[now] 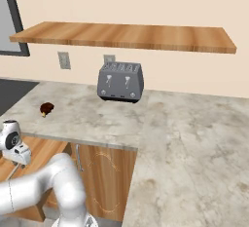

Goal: Pick the dish brush from the drawer and place it on the counter.

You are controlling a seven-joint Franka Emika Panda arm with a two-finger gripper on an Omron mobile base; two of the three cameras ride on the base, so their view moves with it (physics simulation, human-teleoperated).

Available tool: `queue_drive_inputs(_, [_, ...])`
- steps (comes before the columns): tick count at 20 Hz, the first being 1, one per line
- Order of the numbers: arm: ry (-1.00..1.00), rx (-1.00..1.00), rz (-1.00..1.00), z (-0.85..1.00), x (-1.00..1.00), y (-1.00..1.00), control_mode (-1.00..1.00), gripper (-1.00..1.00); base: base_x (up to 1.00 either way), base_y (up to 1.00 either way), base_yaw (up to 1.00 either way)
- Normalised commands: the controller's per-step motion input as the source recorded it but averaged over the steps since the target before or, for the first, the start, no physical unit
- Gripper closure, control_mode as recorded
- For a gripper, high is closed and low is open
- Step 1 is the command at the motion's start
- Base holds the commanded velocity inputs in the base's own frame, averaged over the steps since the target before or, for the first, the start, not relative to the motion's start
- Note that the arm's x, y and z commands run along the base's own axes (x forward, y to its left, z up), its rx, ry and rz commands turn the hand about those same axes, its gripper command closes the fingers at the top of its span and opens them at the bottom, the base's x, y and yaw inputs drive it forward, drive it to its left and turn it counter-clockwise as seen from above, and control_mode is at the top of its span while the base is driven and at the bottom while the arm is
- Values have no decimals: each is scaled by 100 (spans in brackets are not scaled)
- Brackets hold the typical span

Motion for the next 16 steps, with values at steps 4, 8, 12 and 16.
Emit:
queue_drive_inputs(4, [7,-5,0,-100,-100,-30,-100,100,0,0,0])
queue_drive_inputs(8, [4,1,-1,-94,-93,-64,-100,100,0,0,0])
queue_drive_inputs(12, [-19,21,-3,-1,-89,-80,-100,100,0,0,0])
queue_drive_inputs(16, [-33,29,-4,100,-48,-64,-100,100,0,0,0])
